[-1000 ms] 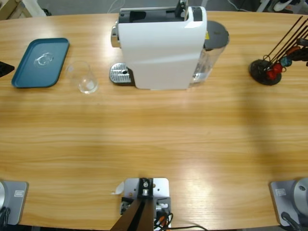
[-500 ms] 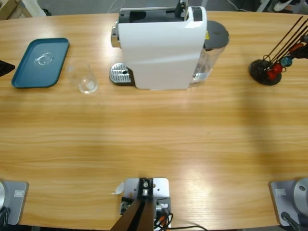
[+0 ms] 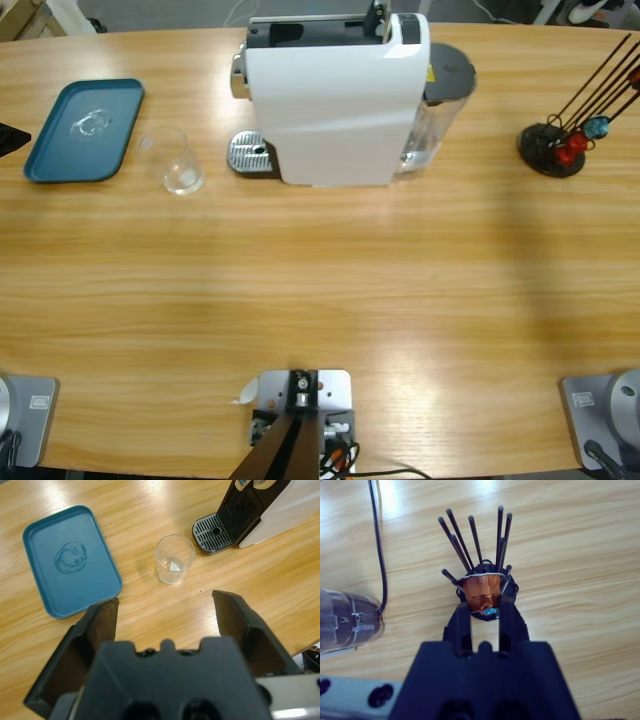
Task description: Pour coffee
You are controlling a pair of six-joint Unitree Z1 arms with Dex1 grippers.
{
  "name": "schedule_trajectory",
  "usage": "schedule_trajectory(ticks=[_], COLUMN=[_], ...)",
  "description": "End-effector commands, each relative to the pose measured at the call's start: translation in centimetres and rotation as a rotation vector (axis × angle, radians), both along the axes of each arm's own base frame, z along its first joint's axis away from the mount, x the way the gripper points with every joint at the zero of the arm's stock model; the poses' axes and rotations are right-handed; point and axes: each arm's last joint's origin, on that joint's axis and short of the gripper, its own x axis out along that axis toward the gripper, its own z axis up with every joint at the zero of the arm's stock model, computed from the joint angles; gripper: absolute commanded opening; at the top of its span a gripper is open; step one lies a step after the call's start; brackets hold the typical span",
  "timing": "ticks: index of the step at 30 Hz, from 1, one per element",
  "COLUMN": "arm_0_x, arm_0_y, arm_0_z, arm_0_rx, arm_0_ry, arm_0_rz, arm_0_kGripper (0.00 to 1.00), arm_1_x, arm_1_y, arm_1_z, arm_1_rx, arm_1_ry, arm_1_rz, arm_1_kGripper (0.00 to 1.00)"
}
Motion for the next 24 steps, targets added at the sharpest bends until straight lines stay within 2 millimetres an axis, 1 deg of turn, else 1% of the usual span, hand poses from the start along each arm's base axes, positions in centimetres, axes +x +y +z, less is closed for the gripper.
schedule_trajectory(ticks=[1, 10, 11, 13, 15, 18, 21, 23, 24], arm_0_x=[-0.2, -0.2, -0.2, -0.3, -0.4, -0.7, -1.1, -1.3, -1.3], arm_0_y=[-0.1, -0.3, -0.3, -0.3, -0.4, -0.6, -0.6, -0.6, -0.7], arm_0_z=[-1.2, -1.3, -1.3, -1.4, -1.3, -1.3, -0.9, -0.3, -0.1], arm_0_rx=[0.019, 0.009, 0.006, -0.003, -0.02, -0.059, -0.078, -0.089, -0.091], arm_0_ry=[0.027, 0.035, 0.038, 0.043, 0.049, 0.079, 0.096, 0.113, 0.124], arm_0_rz=[-0.022, -0.033, -0.037, -0.048, -0.068, -0.117, -0.142, -0.163, -0.176], arm_0_kGripper=[0.812, 0.812, 0.812, 0.812, 0.812, 0.812, 0.812, 0.812, 0.811], arm_1_x=[-1.6, -3.4, -3.7, -4.5, -5.1, -6.1, -7.0, -7.5, -7.6], arm_1_y=[-0.4, -0.5, -0.3, 0.6, 2.0, 4.9, 8.6, 11.1, 12.2], arm_1_z=[2.2, 5.0, 5.4, 6.3, 7.1, 8.1, 8.5, 9.3, 9.6], arm_1_rx=[-0.02, -0.019, -0.017, -0.023, -0.013, 0.02, 0.085, 0.128, 0.131], arm_1_ry=[-0.017, -0.05, -0.055, -0.083, -0.11, -0.108, -0.092, -0.093, -0.093], arm_1_rz=[-0.017, -0.013, 0.002, 0.097, 0.253, 0.527, 0.805, 0.958, 1.006], arm_1_kGripper=[0.0, 0.0, 0.0, 0.0, 0.0, 0.0, 0.0, 0.0, 0.0])
